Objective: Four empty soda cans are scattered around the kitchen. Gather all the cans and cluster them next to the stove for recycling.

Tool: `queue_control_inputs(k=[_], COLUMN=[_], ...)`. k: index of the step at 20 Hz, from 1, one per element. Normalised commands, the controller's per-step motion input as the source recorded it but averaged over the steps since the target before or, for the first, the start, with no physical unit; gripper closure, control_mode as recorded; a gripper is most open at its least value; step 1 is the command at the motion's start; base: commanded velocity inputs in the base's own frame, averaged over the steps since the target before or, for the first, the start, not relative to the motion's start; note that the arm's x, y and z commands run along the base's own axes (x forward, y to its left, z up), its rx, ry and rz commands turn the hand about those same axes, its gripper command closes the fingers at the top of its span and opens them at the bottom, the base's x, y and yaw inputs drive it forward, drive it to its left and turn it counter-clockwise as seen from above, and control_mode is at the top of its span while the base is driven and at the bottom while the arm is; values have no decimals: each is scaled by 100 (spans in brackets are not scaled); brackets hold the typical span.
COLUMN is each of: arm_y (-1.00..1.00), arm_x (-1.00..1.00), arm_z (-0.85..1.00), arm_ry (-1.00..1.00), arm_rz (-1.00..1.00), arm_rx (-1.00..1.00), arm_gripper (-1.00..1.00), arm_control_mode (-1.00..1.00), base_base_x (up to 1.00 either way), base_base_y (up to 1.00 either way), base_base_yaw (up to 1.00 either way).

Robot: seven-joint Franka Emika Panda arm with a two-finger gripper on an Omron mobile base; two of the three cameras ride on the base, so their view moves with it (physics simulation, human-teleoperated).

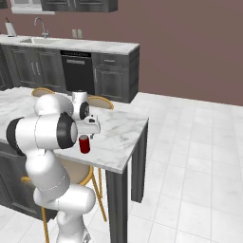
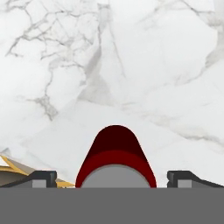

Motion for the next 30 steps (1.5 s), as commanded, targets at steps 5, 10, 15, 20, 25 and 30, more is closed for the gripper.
queue_control_inputs(k=[5, 10, 15, 20, 25, 30], arm_y=[0, 0, 0, 0, 0, 0], arm_x=[-4, -3, -3, -2, -1, 0], arm_z=[-3, -1, 0, 0, -6, -9], arm_ry=[0, 0, 0, 0, 0, 1], arm_rz=[0, 0, 0, 0, 0, 0], arm_rx=[0, 0, 0, 0, 0, 0], arm_gripper=[-100, -100, -100, -100, -100, -100], arm_control_mode=[-100, -100, -100, -100, -100, -100], base_base_x=[0, 0, 0, 0, 0, 0], base_base_y=[0, 0, 0, 0, 0, 0], base_base_yaw=[0, 0, 0, 0, 0, 0])
